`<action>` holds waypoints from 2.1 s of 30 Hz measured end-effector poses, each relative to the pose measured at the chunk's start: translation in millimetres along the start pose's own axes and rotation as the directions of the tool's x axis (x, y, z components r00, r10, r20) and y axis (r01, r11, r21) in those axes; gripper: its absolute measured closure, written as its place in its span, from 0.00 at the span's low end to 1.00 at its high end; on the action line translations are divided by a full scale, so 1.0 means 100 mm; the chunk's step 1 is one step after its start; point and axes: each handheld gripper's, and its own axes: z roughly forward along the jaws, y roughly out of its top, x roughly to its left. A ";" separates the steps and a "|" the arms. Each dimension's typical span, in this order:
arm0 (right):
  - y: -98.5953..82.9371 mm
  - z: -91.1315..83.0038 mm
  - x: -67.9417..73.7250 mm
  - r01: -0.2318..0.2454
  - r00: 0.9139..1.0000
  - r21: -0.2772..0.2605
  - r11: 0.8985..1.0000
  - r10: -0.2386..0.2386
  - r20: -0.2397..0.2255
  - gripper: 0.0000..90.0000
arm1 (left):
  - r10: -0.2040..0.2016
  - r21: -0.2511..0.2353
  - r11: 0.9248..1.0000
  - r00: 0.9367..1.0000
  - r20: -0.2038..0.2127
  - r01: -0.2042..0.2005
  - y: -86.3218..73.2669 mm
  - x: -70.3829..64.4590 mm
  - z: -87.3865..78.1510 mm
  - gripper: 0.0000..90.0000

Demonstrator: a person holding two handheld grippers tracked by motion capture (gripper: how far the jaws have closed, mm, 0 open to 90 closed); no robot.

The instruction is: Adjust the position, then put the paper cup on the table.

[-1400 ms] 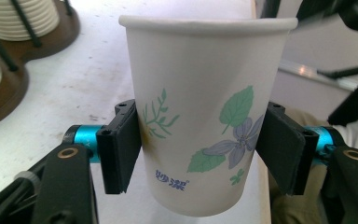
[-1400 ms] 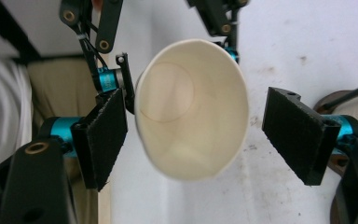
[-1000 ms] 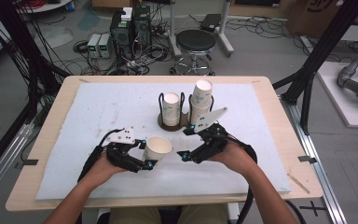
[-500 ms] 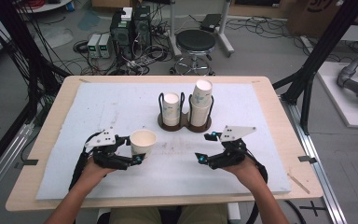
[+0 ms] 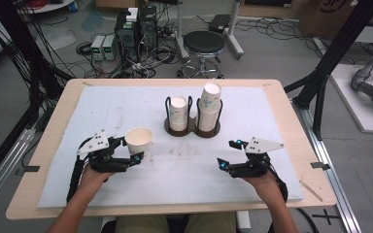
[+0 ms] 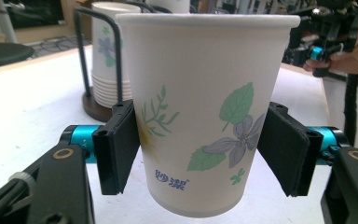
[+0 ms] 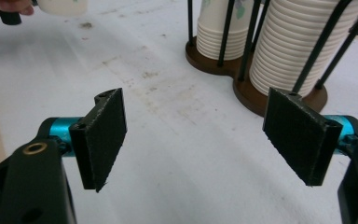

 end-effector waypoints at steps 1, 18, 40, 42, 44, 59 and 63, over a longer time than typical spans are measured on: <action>-0.01 -0.01 0.00 -0.003 1.000 0.001 1.000 0.003 0.005 0.25 | 0.002 -0.008 1.000 1.000 -0.007 -0.002 0.00 0.01 -0.01 0.36; -0.04 -0.15 -0.08 -0.055 0.994 -0.091 0.994 0.063 0.090 0.25 | 0.002 -0.102 0.995 0.994 -0.106 -0.013 -0.05 0.15 -0.25 0.36; -0.05 -0.15 -0.06 -0.045 0.994 -0.081 0.996 0.053 0.096 0.25 | 0.005 -0.115 0.993 0.983 -0.185 -0.026 -0.14 0.40 -0.27 0.35; -0.06 -0.15 -0.05 -0.045 0.994 -0.084 0.995 0.053 0.093 0.25 | 0.000 -0.104 0.994 0.982 -0.187 -0.020 -0.15 0.42 -0.26 0.35; -0.06 -0.15 -0.04 -0.041 0.994 -0.087 0.995 0.049 0.097 0.25 | -0.002 -0.102 0.995 0.982 -0.190 -0.018 -0.16 0.42 -0.25 0.35; -0.07 -0.20 -0.03 -0.042 0.994 -0.085 0.995 0.050 0.101 0.25 | -0.033 0.040 0.998 0.972 -0.233 0.044 -0.30 0.55 -0.09 0.36; -0.07 -0.19 -0.03 -0.042 0.994 -0.083 0.996 0.050 0.097 0.25 | -0.026 0.098 0.994 0.970 -0.243 0.051 -0.33 0.56 -0.04 0.36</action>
